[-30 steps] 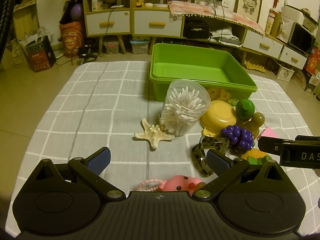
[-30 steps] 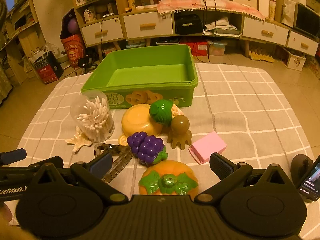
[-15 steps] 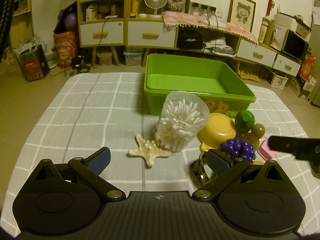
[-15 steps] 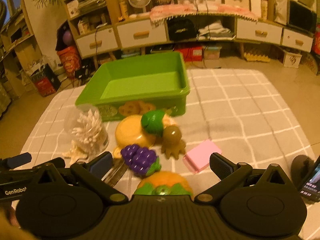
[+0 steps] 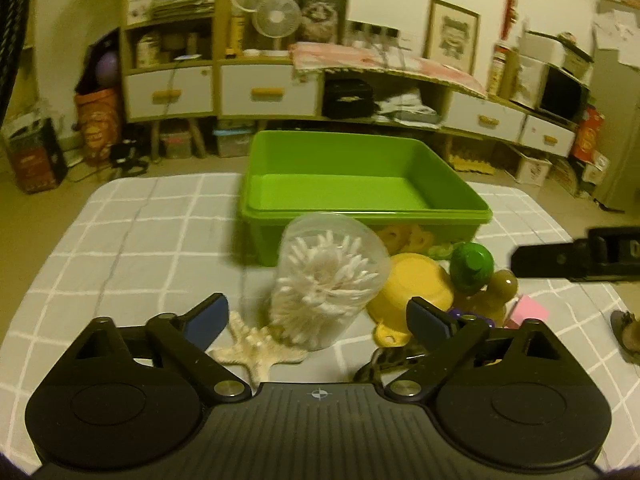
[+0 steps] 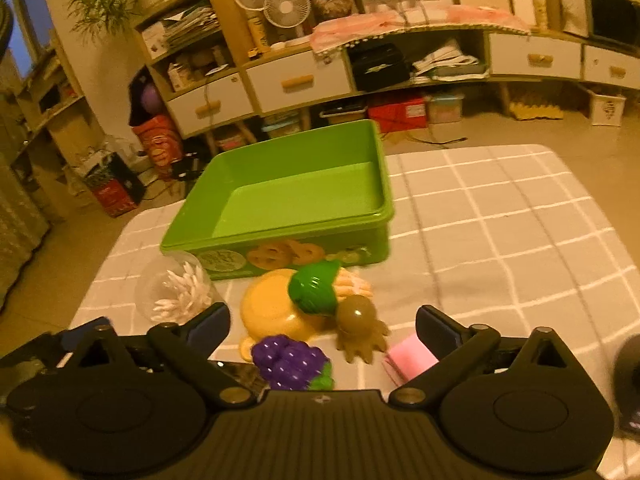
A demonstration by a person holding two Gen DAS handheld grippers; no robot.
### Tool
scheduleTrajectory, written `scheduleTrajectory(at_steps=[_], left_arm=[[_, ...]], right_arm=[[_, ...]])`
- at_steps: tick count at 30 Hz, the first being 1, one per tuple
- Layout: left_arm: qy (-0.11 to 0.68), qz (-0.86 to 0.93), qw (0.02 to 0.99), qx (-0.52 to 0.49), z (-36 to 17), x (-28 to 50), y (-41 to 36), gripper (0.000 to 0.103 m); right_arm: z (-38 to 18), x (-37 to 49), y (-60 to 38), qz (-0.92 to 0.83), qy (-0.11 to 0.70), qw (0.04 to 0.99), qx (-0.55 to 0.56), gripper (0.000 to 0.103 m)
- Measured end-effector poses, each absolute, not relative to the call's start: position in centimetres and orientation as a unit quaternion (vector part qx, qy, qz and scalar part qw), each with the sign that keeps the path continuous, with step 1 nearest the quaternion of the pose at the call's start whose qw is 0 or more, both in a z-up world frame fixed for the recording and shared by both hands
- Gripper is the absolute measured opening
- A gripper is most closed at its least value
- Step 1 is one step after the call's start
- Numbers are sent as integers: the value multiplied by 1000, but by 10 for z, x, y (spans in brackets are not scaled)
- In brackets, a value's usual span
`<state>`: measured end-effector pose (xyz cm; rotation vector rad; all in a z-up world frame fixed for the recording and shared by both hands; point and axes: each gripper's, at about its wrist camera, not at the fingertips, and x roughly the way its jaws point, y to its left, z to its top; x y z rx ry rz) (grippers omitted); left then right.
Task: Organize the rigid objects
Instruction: 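Grasp the green corn toy with the right tool while the left tool grasps the cotton swab jar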
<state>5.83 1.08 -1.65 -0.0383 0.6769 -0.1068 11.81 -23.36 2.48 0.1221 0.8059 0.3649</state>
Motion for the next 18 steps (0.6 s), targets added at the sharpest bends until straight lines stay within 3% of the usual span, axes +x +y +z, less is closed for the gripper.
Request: scheduleTrajectory(at_steps=[5, 11, 18], left_arm=[[326, -69, 943, 3, -22, 70, 6, 85], [316, -86, 945, 17, -29, 78, 3, 77], [309, -83, 947, 28, -33, 84, 4, 75]], right_arm=[[22, 128, -224, 204, 373, 904, 37, 73], [13, 137, -203, 205, 371, 906, -20, 58], [1, 145, -188, 197, 376, 904, -58, 48]])
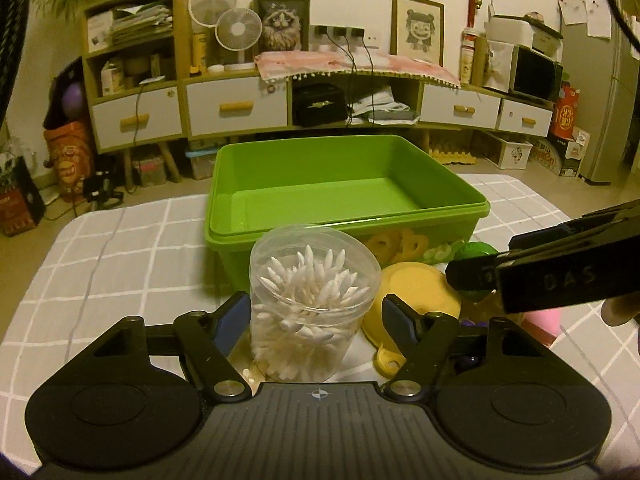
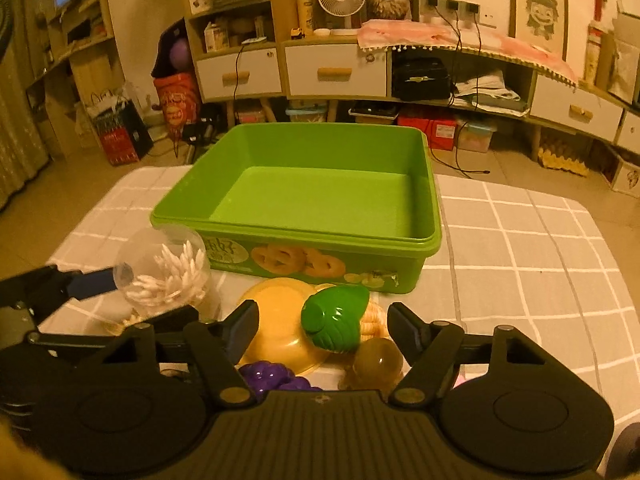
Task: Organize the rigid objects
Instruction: 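Grasp the green corn toy with the right tool while the left tool grasps the cotton swab jar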
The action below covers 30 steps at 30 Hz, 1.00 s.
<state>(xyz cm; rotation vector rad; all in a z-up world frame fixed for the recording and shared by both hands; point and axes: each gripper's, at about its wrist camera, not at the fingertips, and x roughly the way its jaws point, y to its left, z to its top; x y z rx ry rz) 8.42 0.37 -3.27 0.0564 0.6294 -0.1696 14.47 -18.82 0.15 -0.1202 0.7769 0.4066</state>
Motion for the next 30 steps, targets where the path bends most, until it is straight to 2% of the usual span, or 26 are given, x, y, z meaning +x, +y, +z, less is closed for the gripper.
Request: scheduleTrajectory(at_steps=[5, 12, 30], left_arm=[[311, -79, 947, 28, -36, 88, 5, 73], [308, -79, 947, 37, -36, 92, 4, 75], [302, -79, 950, 24, -33, 90, 10, 73]], right_arm=[[-6, 148, -184, 186, 380, 903, -73, 41], [-8, 151, -185, 179, 380, 905, -74, 25], [2, 150, -193, 175, 383, 906, -33, 22]])
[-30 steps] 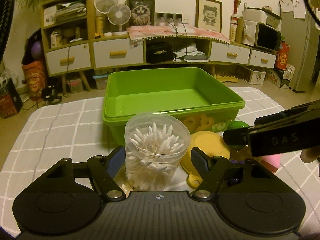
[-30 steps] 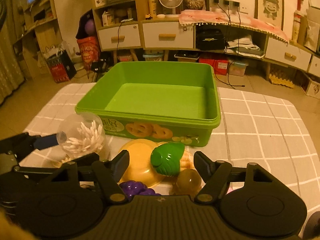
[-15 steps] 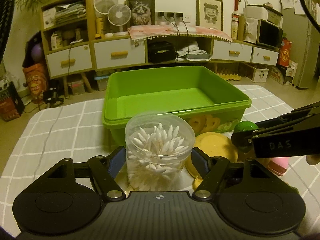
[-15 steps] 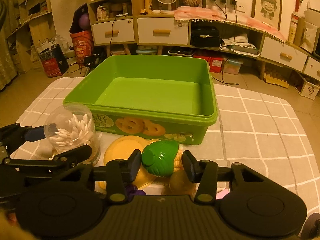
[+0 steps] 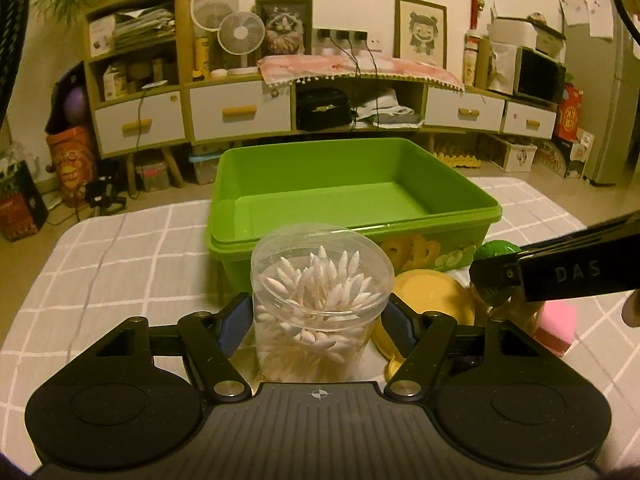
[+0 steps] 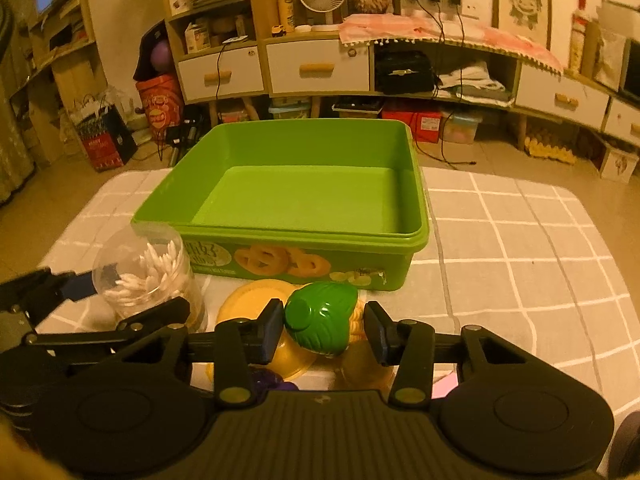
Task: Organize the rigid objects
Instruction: 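Grasp the green corn toy with the right tool while the left tool grasps the cotton swab jar, then carry both toys over the green bin and open the right tool to drop the corn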
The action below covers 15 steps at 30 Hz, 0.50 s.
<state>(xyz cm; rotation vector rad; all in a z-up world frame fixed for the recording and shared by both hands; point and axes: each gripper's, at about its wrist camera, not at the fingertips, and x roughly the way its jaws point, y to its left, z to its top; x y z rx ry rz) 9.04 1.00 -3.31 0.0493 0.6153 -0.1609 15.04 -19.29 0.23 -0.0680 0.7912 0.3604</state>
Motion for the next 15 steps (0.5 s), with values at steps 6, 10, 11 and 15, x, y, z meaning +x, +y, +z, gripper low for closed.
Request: scheduleTrajectory(at_steps=[6, 10, 11, 15], left_arm=[[296, -87, 951, 7, -20, 86, 11, 73], [286, -98, 953, -6, -8, 80, 13, 73], [282, -101, 954, -10, -5, 79, 13, 73], [270, -110, 956, -32, 9, 80, 16, 73]], right_arm=[[12, 151, -206, 178, 388, 904, 19, 22], [23, 149, -213, 184, 392, 899, 63, 22], [27, 148, -213, 188, 391, 898, 72, 22], [40, 143, -217, 200, 383, 896, 100, 22]])
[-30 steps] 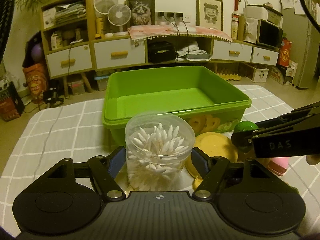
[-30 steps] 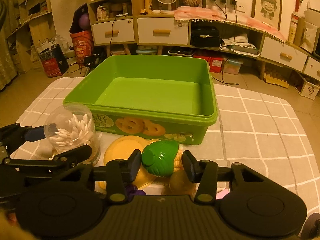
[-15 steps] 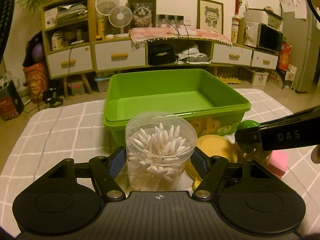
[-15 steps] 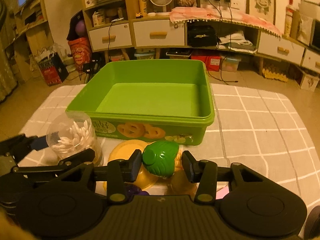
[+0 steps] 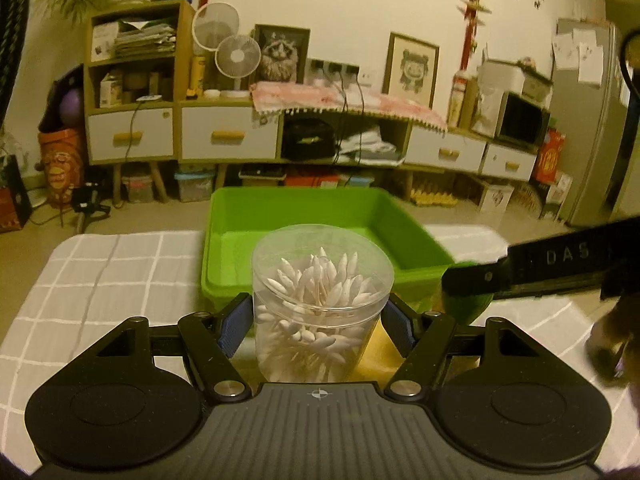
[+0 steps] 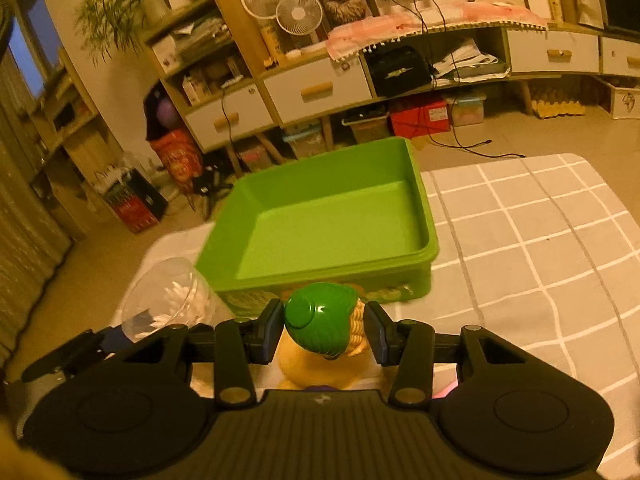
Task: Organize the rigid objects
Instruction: 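Carry both toys over the green bin and open the right tool to drop the corn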
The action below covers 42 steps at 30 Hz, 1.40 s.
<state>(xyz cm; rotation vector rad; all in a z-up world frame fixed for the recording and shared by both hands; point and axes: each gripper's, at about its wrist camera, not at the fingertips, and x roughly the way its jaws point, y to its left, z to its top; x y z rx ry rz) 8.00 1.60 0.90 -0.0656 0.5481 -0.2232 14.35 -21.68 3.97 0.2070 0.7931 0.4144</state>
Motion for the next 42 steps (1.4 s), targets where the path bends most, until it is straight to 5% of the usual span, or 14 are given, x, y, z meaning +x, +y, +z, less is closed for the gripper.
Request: scheduleTrajectory(at_steps=[14, 42], left_arm=[[248, -110, 959, -86, 33, 124, 23, 73], [270, -49, 961, -31, -24, 192, 17, 73]], right_arm=[[75, 170, -223, 207, 344, 903, 152, 22], [5, 241, -210, 160, 405, 895, 99, 22]])
